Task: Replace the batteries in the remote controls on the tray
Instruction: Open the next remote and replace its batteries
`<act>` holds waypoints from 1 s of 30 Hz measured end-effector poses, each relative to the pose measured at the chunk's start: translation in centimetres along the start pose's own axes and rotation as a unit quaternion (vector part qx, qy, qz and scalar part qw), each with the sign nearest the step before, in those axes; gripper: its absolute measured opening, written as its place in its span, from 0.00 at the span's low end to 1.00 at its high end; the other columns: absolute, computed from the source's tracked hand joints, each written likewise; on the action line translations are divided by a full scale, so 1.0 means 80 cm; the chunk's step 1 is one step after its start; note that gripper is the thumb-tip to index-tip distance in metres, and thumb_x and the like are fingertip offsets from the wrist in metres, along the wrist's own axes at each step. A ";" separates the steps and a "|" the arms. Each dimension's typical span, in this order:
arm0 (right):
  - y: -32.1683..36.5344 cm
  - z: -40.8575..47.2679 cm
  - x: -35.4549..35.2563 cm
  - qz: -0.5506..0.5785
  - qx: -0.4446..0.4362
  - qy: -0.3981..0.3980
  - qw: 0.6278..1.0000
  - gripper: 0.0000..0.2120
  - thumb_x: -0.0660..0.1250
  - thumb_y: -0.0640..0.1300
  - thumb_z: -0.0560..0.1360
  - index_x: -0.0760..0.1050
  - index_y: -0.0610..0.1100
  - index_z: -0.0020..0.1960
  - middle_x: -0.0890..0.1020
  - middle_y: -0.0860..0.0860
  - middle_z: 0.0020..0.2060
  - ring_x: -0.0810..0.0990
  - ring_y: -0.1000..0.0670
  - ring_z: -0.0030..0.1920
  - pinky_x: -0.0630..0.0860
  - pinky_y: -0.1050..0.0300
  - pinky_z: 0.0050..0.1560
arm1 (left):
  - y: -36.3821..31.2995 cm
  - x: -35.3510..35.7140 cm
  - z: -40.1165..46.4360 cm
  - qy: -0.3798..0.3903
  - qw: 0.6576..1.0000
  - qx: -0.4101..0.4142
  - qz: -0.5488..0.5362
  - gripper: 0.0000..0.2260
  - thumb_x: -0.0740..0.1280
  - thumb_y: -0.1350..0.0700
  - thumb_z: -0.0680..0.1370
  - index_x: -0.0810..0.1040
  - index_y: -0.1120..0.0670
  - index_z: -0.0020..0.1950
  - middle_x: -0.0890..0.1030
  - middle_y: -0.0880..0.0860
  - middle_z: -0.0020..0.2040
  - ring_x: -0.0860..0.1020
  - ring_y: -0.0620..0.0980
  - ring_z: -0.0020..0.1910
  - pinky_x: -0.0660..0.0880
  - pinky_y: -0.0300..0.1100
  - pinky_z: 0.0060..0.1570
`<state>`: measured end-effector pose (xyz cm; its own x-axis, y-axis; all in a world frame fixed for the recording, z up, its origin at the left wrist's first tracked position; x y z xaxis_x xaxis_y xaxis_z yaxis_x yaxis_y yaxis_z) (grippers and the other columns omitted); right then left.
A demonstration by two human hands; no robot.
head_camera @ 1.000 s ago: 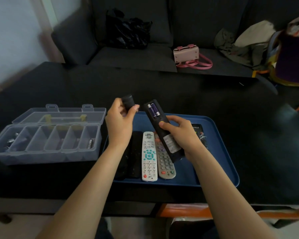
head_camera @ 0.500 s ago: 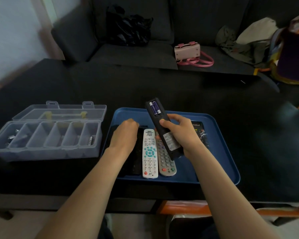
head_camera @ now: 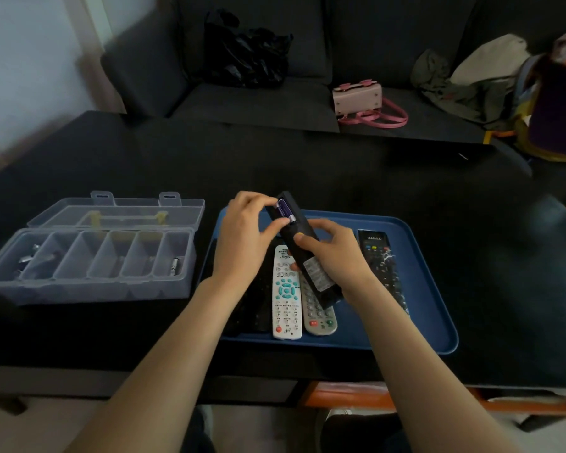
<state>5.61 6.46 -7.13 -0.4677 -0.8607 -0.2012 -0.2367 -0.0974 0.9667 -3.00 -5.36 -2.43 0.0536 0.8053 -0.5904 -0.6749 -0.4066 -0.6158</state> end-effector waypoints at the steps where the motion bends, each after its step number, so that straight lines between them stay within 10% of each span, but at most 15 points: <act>1: 0.000 0.001 0.001 -0.015 -0.011 -0.001 1.000 0.15 0.68 0.41 0.75 0.74 0.45 0.61 0.83 0.43 0.48 0.85 0.46 0.40 0.83 0.49 0.43 | 0.002 0.002 0.000 0.004 1.000 -0.006 0.003 0.14 0.71 0.55 0.72 0.77 0.55 0.57 0.74 0.53 0.54 0.74 0.50 0.54 0.71 0.43 0.53; 5: 0.003 0.000 -0.002 -0.082 -0.058 -0.020 0.995 0.15 0.68 0.43 0.75 0.74 0.49 0.61 0.84 0.49 0.46 0.85 0.51 0.38 0.83 0.50 0.44 | 0.003 0.002 0.001 0.008 1.000 -0.003 0.014 0.14 0.72 0.52 0.71 0.78 0.54 0.55 0.72 0.51 0.52 0.73 0.50 0.52 0.73 0.50 0.54; 10: 0.007 -0.004 0.000 -0.107 -0.084 -0.018 0.991 0.14 0.67 0.43 0.76 0.75 0.51 0.61 0.83 0.53 0.42 0.84 0.53 0.35 0.83 0.53 0.40 | 0.006 0.005 0.002 0.030 0.999 -0.028 -0.034 0.18 0.74 0.55 0.69 0.75 0.56 0.56 0.69 0.49 0.53 0.70 0.43 0.50 0.66 0.25 0.47; 30: 0.008 0.001 0.002 -0.192 -0.090 -0.045 0.976 0.06 0.65 0.46 0.76 0.78 0.51 0.51 0.83 0.50 0.39 0.83 0.49 0.37 0.81 0.47 0.42 | -0.020 0.035 -0.003 0.068 0.984 0.080 0.142 0.13 0.63 0.61 0.78 0.77 0.66 0.59 0.78 0.64 0.57 0.75 0.60 0.56 0.73 0.48 0.55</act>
<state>5.29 6.28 -6.53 -0.4496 -0.6969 -0.5587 -0.2592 -0.4967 0.8283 -1.64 -2.55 -3.23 -0.0631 0.5998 -0.7977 -0.7838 -0.5245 -0.3324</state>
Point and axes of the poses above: each hand's wrist, its own z-axis towards the middle knuckle, its own x-axis out of the palm, y = z × x, the point moved 9 cm from there along z, towards the middle knuckle
